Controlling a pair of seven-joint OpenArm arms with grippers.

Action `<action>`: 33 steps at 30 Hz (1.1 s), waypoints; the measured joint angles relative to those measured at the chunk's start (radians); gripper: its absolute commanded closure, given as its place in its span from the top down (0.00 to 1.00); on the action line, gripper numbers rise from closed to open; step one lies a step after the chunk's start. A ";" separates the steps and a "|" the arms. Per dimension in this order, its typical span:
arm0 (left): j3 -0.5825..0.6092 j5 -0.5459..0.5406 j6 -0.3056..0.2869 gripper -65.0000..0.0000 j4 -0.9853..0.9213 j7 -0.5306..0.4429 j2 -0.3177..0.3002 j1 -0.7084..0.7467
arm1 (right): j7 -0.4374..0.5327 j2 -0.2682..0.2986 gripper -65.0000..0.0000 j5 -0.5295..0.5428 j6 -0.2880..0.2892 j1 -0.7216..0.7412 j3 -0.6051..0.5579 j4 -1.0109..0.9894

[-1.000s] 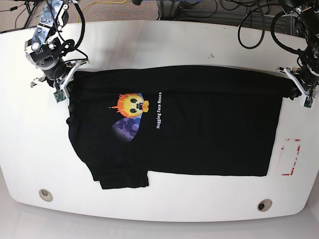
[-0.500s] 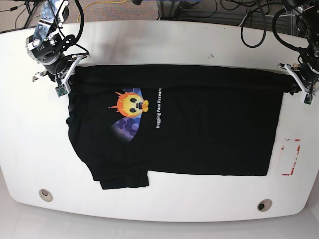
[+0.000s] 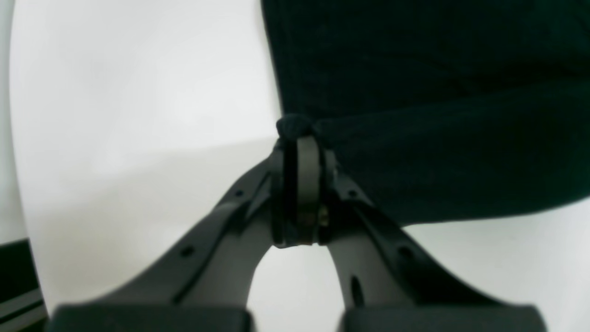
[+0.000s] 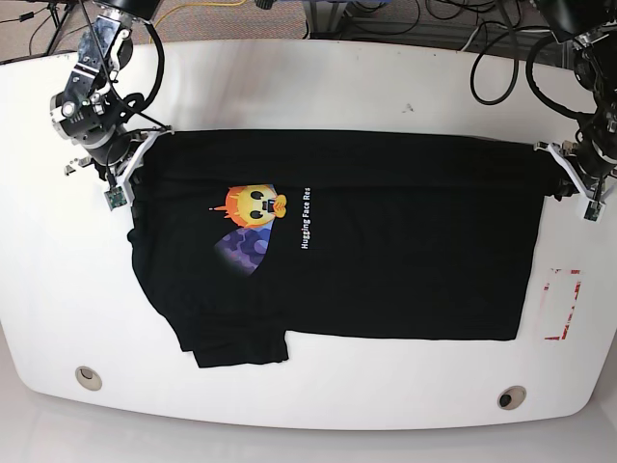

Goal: Layout the t-shirt on the table in an organized manner, then fold the t-shirt properly
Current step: 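Lay the t-shirt flat, pulling its edge away from the hem, then release the t-shirt edge and open both grippers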

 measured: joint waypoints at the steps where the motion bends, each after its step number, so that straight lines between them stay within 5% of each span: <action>1: 0.003 0.000 0.001 0.00 -0.005 0.003 -0.002 -0.008 | 0.002 0.000 0.00 -0.003 0.000 0.006 0.000 -0.008; 21: 0.071 -0.001 0.000 0.00 -0.158 0.002 -0.033 -0.128 | 0.006 0.053 0.04 0.011 0.003 0.080 -0.003 -0.171; 25: 0.079 -0.005 0.000 0.07 -0.164 -0.003 -0.033 -0.137 | 0.005 0.059 0.28 0.005 0.003 0.097 -0.003 -0.172; 28: 0.105 0.008 0.000 0.27 -0.177 0.003 -0.036 -0.148 | 0.008 0.064 0.60 0.002 -0.001 0.103 -0.002 -0.171; 33: 0.122 0.005 0.000 0.58 -0.181 0.001 -0.049 -0.164 | 0.001 0.063 0.96 -0.007 -0.001 0.105 -0.002 -0.169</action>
